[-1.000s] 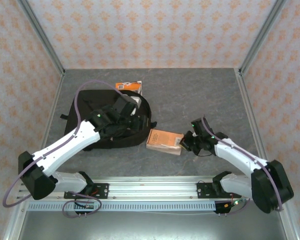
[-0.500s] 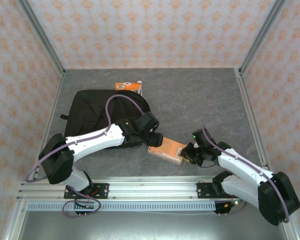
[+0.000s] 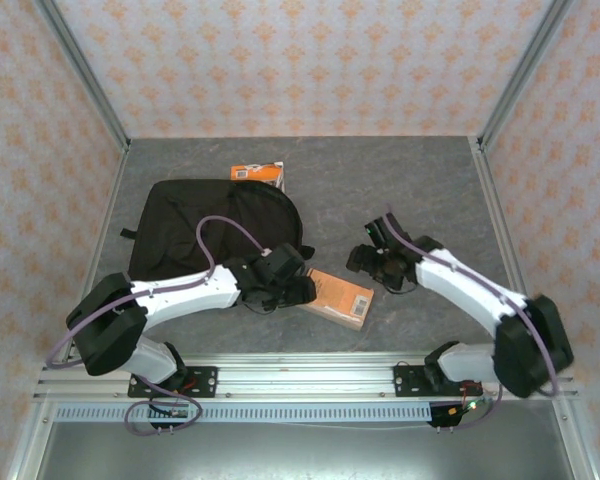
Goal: Pack the student bag
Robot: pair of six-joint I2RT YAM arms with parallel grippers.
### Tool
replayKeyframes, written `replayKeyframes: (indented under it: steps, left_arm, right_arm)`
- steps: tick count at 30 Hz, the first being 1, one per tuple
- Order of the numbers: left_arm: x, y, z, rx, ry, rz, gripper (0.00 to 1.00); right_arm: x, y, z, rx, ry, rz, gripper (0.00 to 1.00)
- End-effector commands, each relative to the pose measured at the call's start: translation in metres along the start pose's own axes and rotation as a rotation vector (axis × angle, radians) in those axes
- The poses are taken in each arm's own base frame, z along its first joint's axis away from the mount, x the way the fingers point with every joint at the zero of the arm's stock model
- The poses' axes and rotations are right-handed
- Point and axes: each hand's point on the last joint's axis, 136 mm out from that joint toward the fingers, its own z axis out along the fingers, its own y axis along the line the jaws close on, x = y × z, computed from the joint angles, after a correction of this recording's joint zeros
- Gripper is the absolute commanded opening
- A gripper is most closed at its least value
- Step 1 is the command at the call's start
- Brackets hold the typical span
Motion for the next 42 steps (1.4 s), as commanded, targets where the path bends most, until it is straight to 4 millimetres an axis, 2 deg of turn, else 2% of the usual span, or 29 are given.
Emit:
replayKeyframes:
  steps: [1,5,14,22,26,31,36,39,42]
  left_arm:
    - [-0.001,-0.017,0.011,0.075,0.002,-0.119,0.74]
    - [0.002,-0.024,0.023,0.073,0.027,-0.132,0.75]
    - [-0.008,-0.044,0.041,0.031,0.052,-0.066,0.75]
    - [-0.043,-0.072,0.036,-0.047,-0.016,0.111,0.75]
    - [-0.049,-0.079,0.041,-0.076,-0.006,0.169,0.74]
    - [-0.052,-0.065,0.029,-0.079,-0.022,0.147,0.74]
    - [-0.042,-0.045,0.018,-0.069,-0.024,0.068,0.74]
    - [-0.028,-0.037,0.026,-0.030,-0.005,-0.039,0.74]
    - [-0.017,-0.039,0.038,0.024,0.011,-0.122,0.74]
  right_arm:
    - [-0.008,0.014,0.019,-0.060,0.039,-0.006,0.84]
    - [0.001,0.020,0.040,-0.095,0.141,0.000,0.83]
    - [0.027,0.017,0.052,-0.146,0.234,0.020,0.81]
    - [0.057,0.003,0.040,-0.217,0.264,0.110,0.80]
    - [0.050,-0.028,0.027,-0.108,0.145,0.134,0.80]
    - [0.042,-0.049,0.014,-0.051,0.060,0.163,0.79]
    - [0.042,-0.060,0.017,0.001,0.056,0.142,0.78]
    - [0.046,-0.060,0.026,0.009,0.088,0.142,0.77]
    - [0.048,-0.058,0.030,-0.006,0.105,0.149,0.76]
